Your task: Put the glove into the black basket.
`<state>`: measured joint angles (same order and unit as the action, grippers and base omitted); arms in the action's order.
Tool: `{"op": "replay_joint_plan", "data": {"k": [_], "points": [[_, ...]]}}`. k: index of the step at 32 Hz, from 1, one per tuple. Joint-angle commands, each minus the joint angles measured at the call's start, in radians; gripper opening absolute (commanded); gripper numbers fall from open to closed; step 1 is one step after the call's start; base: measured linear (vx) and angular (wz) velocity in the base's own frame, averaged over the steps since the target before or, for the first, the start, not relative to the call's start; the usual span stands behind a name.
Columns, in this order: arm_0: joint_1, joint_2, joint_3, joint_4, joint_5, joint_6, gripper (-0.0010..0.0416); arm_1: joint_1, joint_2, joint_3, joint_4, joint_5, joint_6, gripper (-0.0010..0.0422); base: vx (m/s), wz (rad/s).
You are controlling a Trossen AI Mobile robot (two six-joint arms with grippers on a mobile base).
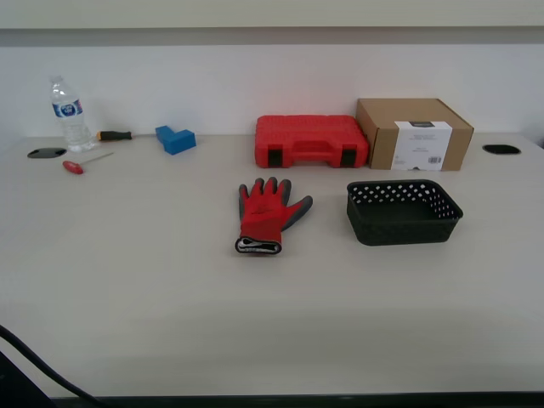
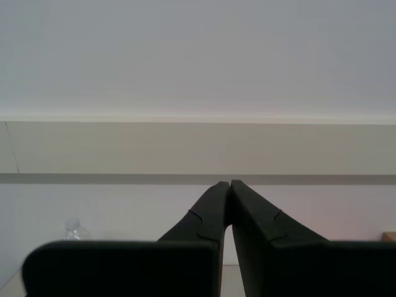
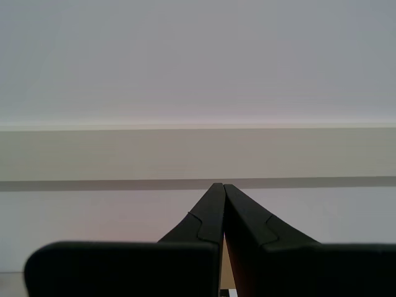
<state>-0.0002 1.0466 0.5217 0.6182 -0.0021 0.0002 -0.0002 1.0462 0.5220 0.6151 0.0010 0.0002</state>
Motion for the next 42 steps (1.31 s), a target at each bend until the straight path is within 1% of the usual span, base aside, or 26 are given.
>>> {"op": "replay_joint_plan", "data": {"k": [1, 38, 42], "points": [[0.000, 0.000, 0.002, 0.002, 0.000, 0.000, 0.0001, 0.000, 0.000, 0.002, 0.003, -0.003, 0.001, 0.0000, 0.000, 0.000], [0.000, 0.000, 0.002, 0.002, 0.000, 0.001, 0.0001, 0.000, 0.000, 0.002, 0.003, -0.003, 0.001, 0.0000, 0.000, 0.000], [0.000, 0.000, 0.002, -0.025, 0.000, 0.001, 0.0001, 0.000, 0.000, 0.002, 0.003, -0.003, 0.001, 0.0000, 0.000, 0.000]]}}
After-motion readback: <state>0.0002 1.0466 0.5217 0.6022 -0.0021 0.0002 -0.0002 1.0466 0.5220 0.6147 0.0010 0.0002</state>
